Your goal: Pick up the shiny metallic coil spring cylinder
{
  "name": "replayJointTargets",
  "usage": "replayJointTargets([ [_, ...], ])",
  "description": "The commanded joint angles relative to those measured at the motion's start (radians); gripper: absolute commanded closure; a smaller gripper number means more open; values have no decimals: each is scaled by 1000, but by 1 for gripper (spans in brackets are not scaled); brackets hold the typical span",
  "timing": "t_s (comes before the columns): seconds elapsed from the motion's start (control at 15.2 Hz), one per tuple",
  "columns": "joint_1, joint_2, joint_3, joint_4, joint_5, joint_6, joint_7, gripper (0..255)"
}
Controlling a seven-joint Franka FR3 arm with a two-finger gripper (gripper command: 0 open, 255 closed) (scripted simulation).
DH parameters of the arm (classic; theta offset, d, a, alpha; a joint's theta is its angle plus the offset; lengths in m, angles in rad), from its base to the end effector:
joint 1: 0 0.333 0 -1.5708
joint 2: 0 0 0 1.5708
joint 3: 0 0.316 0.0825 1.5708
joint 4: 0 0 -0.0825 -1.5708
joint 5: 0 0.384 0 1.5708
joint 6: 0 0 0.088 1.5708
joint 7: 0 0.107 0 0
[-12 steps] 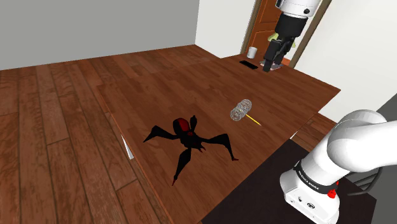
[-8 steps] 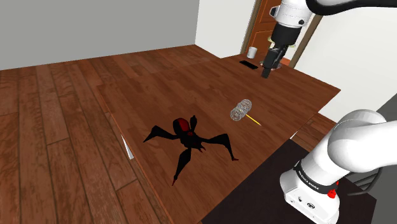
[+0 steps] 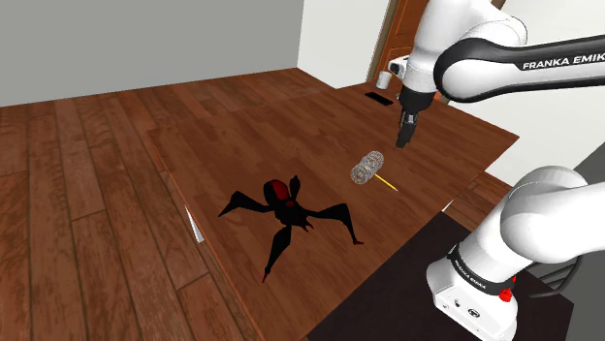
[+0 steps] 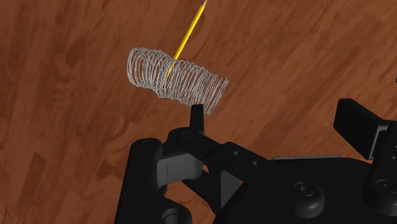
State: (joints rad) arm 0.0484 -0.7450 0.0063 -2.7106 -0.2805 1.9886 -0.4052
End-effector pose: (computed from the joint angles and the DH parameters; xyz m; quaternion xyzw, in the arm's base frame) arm 0.3244 0.0005 0.4470 0.9514 0.2786 -0.0118 0.1305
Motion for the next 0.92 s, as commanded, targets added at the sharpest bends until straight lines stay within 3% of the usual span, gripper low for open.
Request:
replayJointTargets([
  [0.0,-5,12,-14,-56,-72,84,-64,0],
  [0.26,-49,99,-45,-135,-244,288,-160,0],
  [0.53,-143,244,-59,-167,-482,516,-198,0],
  [0.66,-214,339,-51,-157,-645,627,-175,0],
  [0.86,-327,498,-26,-96,-969,756,-58,0],
])
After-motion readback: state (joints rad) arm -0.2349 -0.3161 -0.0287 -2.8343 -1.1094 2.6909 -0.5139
